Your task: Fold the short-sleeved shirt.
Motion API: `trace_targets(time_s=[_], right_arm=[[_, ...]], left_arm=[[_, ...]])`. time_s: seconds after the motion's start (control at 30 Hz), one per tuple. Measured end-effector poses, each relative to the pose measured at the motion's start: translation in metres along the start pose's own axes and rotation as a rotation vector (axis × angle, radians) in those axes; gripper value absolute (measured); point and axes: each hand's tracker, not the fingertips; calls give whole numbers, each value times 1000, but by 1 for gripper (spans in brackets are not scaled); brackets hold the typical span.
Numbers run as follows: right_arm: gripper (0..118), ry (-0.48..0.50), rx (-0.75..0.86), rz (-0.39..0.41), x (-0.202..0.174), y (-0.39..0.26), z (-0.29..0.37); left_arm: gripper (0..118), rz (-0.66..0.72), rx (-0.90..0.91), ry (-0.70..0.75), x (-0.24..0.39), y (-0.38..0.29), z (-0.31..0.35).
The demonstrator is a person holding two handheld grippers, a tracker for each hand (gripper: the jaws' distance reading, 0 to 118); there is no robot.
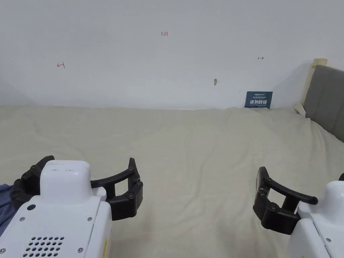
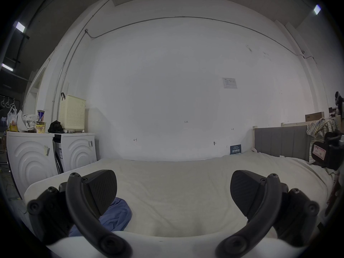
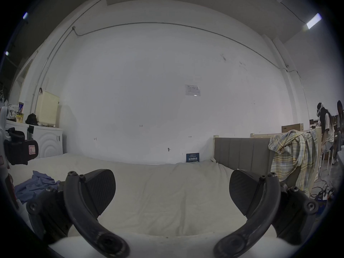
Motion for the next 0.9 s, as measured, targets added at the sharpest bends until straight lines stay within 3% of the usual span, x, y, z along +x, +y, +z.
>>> trace_targets(time_s=[0.27,0.3,0.33,0.37,0.4,0.43,0.47,0.53,0.6,0.9], right_arm=[[118,44,-2,-9,-2,1,3],[117,57,-3,-11,-2,1,3],[108,64,-4,-11,-2,2,4],[77,70,-4,-11,-3,2,4],[37,76,3,-12,-4,2,5],[0,71,11,-11,-6,3,7],[0,62,17,-5,-7,3,6],[0,14,13,9,-8,5,3],[0,41,2,-25,-3,6,2],[0,-10,-13,-32,4,10,0]], left_arm=[[118,-25,-2,17,3,0,0],[118,-25,-4,16,3,0,0],[117,-24,-3,15,3,-1,1],[105,-23,0,14,3,-1,2],[81,-23,1,11,3,0,3],[42,-28,11,10,4,0,5],[0,-39,25,17,5,0,6],[0,-64,19,51,6,0,5],[0,-36,27,50,2,1,6],[0,-12,-8,42,2,2,0]])
